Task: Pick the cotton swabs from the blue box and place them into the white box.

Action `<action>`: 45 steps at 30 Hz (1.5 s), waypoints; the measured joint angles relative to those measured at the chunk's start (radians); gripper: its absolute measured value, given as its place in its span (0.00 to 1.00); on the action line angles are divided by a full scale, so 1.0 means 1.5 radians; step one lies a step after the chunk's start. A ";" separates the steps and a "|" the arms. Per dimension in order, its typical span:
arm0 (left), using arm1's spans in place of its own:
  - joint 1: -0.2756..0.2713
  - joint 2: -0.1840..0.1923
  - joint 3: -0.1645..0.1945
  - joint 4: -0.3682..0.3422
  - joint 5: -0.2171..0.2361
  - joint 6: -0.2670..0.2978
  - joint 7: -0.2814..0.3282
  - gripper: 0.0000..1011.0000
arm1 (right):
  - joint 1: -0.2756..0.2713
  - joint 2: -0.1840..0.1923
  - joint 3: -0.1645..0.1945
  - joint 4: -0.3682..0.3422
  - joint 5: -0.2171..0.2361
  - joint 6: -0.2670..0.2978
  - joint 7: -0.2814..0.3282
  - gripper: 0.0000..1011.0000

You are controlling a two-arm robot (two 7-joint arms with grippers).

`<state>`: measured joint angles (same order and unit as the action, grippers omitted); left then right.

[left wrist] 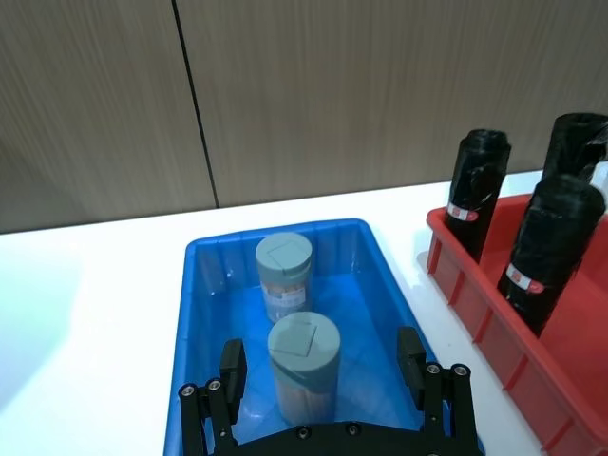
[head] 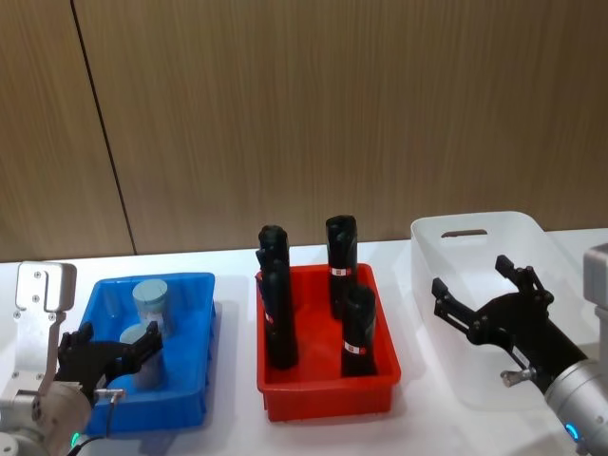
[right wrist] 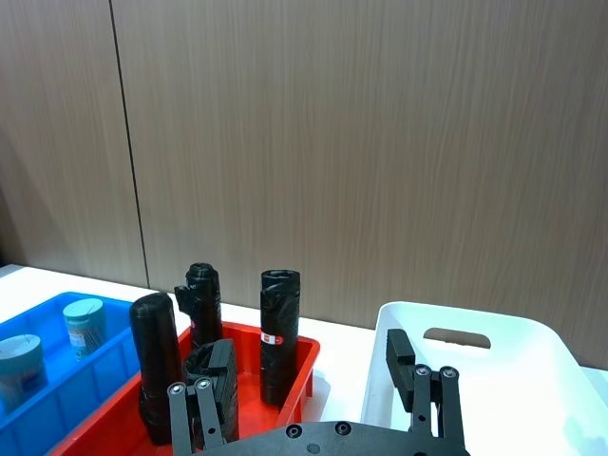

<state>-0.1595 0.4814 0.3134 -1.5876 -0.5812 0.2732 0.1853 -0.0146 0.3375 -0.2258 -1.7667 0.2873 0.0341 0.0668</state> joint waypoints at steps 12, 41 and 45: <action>-0.023 0.002 -0.015 0.038 -0.008 0.055 -0.025 0.99 | 0.000 0.000 0.000 0.000 0.000 0.000 0.000 0.99; -0.112 -0.024 -0.019 0.194 0.024 0.077 -0.190 0.99 | 0.000 0.000 0.000 0.000 0.000 0.000 0.000 0.99; -0.121 -0.028 -0.019 0.210 0.028 0.079 -0.200 0.99 | 0.000 0.000 0.000 0.000 0.000 0.000 0.000 0.99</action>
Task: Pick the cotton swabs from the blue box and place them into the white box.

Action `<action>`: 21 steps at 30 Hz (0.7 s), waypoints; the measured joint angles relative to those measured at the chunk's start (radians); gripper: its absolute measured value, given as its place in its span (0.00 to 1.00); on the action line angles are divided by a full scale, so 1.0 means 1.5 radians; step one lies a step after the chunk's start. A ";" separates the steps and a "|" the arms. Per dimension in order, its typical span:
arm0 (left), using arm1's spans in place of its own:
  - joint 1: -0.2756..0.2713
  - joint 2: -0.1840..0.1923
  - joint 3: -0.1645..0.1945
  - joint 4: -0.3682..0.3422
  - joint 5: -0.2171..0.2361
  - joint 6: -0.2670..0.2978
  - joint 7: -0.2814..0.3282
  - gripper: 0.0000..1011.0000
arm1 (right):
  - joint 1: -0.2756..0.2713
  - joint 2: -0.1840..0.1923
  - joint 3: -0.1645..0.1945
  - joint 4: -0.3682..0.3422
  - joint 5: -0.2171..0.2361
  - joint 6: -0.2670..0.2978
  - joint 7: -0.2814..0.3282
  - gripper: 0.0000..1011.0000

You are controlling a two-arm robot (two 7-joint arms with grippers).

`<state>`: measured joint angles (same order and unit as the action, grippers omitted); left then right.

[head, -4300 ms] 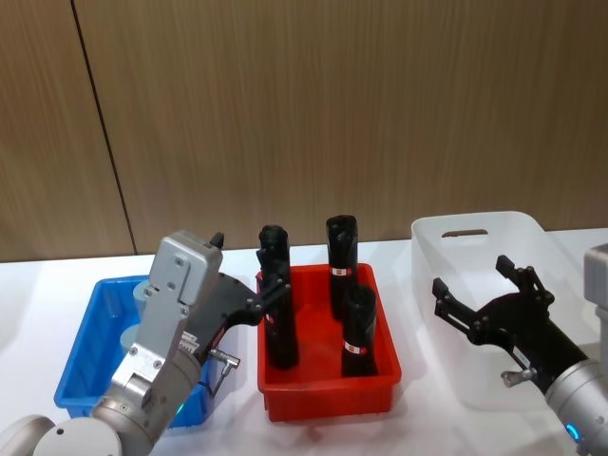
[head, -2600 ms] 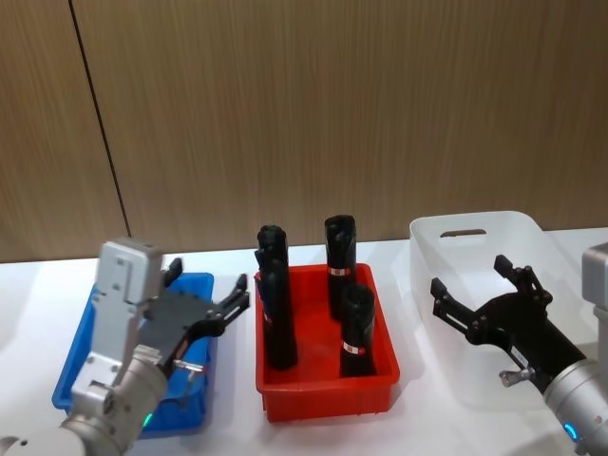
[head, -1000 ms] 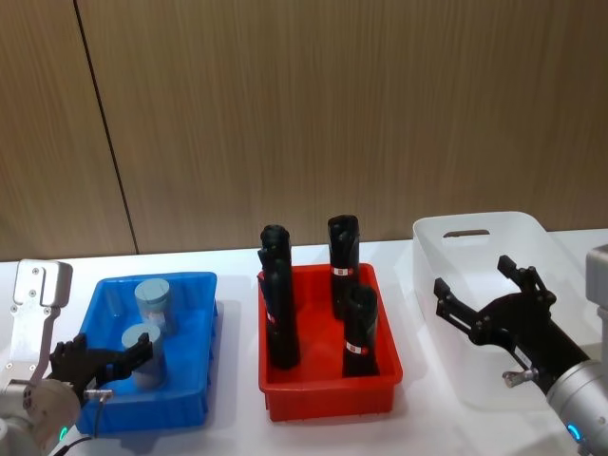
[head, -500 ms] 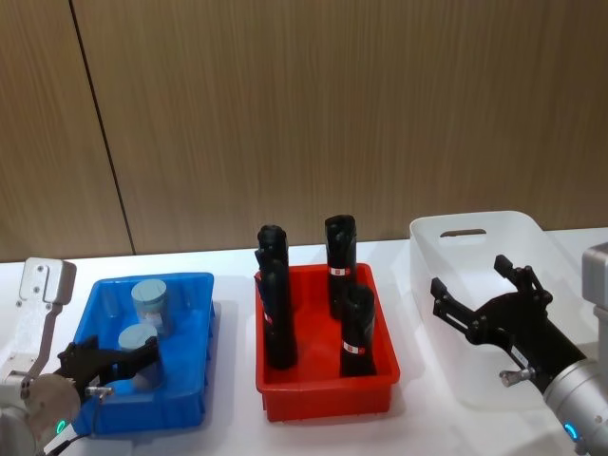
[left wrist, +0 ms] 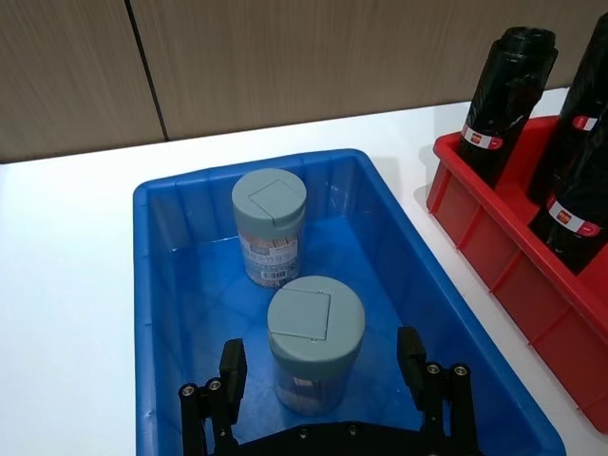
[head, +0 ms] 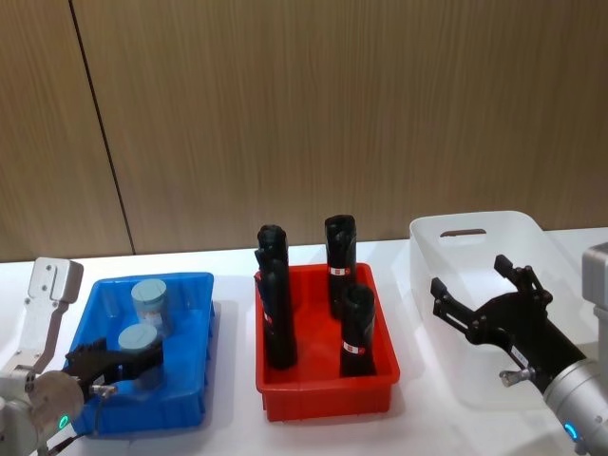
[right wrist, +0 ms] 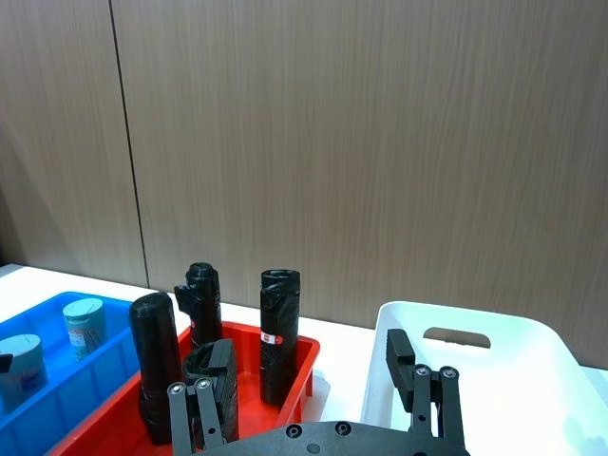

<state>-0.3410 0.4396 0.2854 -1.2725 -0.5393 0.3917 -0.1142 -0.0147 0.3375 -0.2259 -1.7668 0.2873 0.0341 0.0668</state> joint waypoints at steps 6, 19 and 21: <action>-0.014 -0.006 0.001 0.024 0.007 0.002 -0.013 0.99 | 0.000 0.000 0.000 0.000 0.000 0.000 0.000 0.99; -0.041 -0.017 0.003 0.072 0.021 0.003 -0.039 0.99 | 0.000 0.000 0.000 0.000 0.000 0.000 0.000 0.99; -0.046 -0.019 0.003 0.080 0.024 0.003 -0.045 0.99 | 0.000 0.000 0.000 0.000 0.000 0.000 0.000 0.99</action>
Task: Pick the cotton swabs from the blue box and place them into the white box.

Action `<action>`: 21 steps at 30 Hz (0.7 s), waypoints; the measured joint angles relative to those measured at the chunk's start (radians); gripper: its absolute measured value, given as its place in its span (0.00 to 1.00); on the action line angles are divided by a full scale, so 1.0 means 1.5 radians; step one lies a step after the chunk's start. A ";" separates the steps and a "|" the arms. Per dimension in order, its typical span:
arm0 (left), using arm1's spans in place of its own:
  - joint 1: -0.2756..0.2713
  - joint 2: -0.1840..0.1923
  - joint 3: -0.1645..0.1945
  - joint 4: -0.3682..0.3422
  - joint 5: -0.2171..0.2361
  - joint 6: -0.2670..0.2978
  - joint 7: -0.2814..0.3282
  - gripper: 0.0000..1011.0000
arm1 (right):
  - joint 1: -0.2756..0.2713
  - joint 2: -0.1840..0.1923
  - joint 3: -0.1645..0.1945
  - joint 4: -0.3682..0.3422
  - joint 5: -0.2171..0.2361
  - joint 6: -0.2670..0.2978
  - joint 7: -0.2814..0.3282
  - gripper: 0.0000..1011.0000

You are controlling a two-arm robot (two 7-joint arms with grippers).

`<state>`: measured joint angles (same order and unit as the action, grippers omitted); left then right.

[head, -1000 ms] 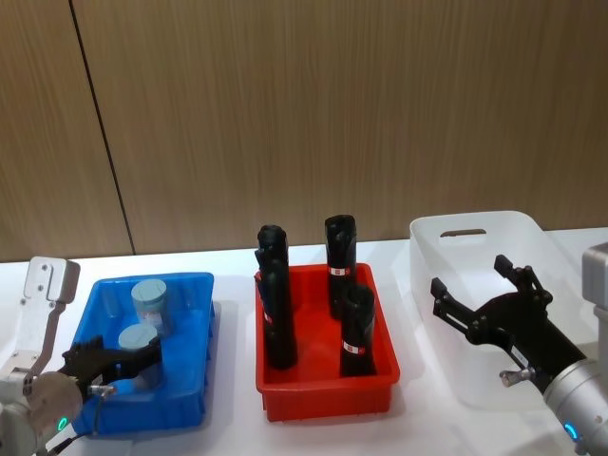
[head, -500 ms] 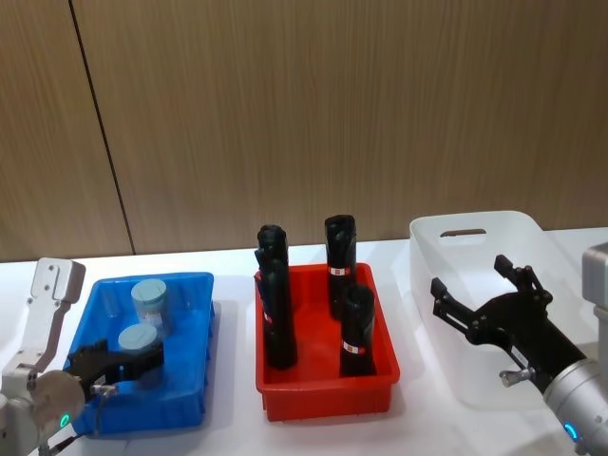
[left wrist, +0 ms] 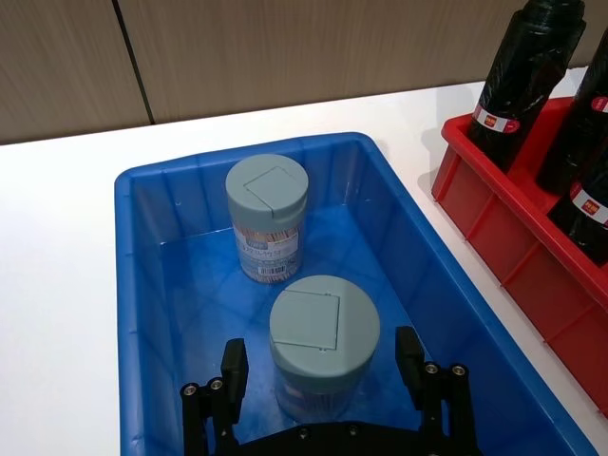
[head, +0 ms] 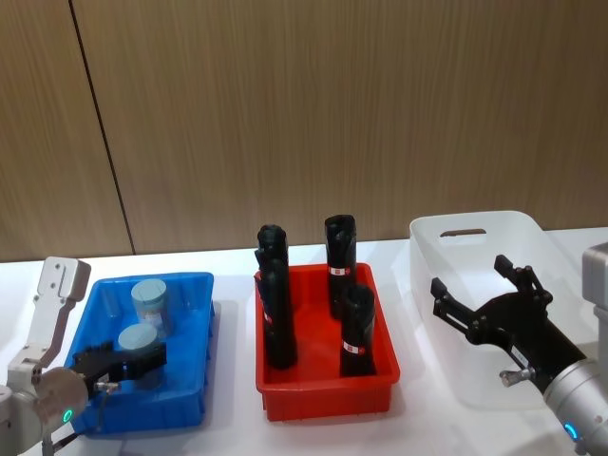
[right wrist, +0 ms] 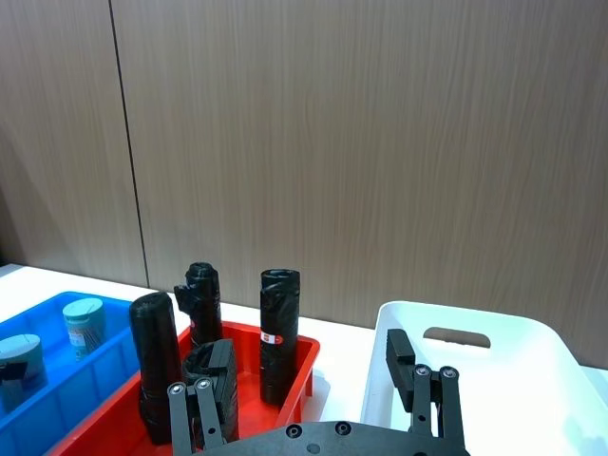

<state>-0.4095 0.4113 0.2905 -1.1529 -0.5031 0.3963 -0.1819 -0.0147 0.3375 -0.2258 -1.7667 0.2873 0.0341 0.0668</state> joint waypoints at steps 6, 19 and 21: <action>-0.012 -0.005 0.002 0.018 0.007 0.000 -0.011 0.88 | 0.000 0.000 0.000 0.000 0.000 0.000 0.000 0.99; -0.015 -0.008 0.004 0.015 0.015 -0.012 -0.016 0.65 | 0.000 0.000 0.000 0.000 0.000 0.000 0.000 0.99; -0.010 -0.007 0.004 0.003 0.016 -0.017 -0.012 0.65 | 0.000 0.000 0.000 0.000 0.000 0.000 0.000 0.99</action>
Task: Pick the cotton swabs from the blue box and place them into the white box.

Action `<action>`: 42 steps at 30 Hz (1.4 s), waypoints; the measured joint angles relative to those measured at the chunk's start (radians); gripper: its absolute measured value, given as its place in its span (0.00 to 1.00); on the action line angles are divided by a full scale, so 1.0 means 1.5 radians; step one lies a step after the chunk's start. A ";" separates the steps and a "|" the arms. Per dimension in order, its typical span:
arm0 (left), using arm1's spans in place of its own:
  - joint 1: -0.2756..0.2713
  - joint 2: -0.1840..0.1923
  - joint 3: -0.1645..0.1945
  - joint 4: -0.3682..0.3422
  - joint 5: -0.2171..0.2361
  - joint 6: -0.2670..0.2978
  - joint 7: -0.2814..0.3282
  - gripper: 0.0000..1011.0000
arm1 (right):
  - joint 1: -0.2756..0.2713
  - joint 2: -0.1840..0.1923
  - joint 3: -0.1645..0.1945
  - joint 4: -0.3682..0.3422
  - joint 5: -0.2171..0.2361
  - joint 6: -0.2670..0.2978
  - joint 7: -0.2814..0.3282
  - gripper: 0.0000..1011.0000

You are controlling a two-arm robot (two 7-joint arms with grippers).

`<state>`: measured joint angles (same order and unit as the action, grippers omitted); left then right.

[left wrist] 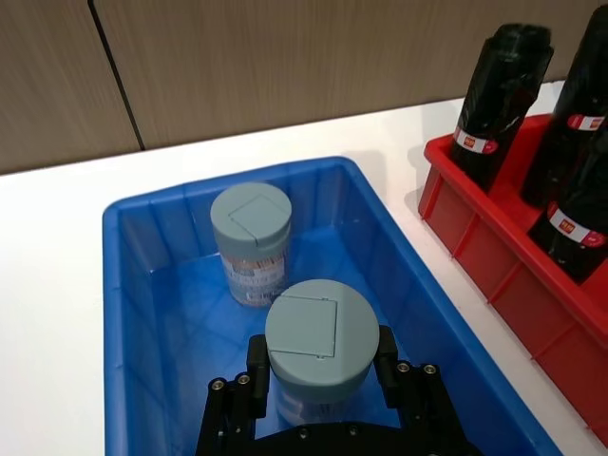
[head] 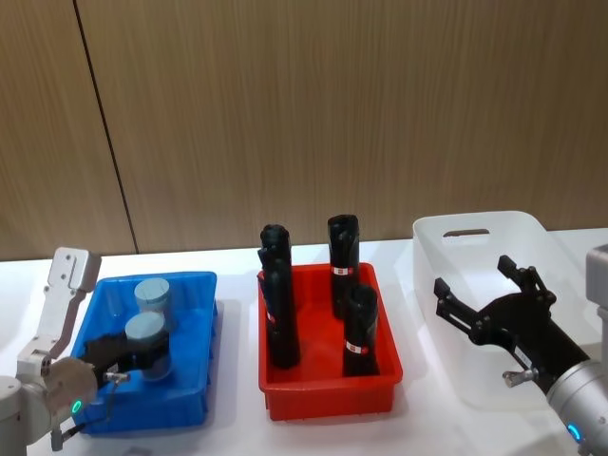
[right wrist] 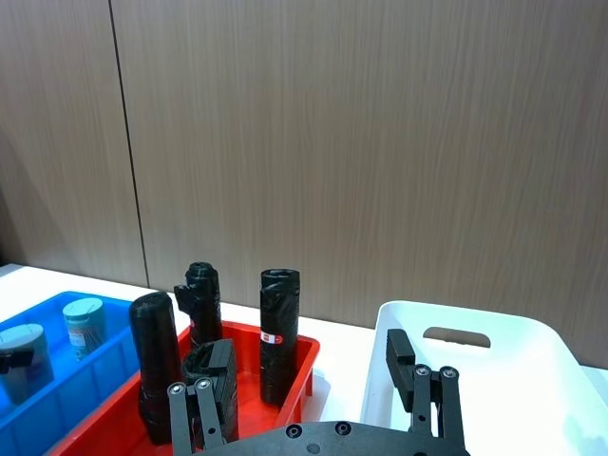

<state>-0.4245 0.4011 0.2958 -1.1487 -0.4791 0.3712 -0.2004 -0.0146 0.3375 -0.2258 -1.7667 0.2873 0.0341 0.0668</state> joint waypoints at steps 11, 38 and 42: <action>0.036 0.017 -0.001 -0.090 0.012 -0.034 0.019 0.65 | 0.000 0.000 0.000 0.000 0.000 0.000 0.000 0.99; 0.087 0.070 -0.014 -0.241 0.000 -0.103 -0.144 0.65 | 0.000 0.000 0.000 0.000 0.000 0.000 0.000 0.99; 0.087 0.073 -0.014 -0.242 -0.010 -0.111 -0.182 0.66 | 0.000 0.000 0.000 0.000 0.000 0.000 0.000 0.99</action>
<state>-0.2947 0.5109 0.2748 -1.5122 -0.4936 0.2044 -0.4735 -0.0146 0.3375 -0.2259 -1.7667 0.2873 0.0341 0.0667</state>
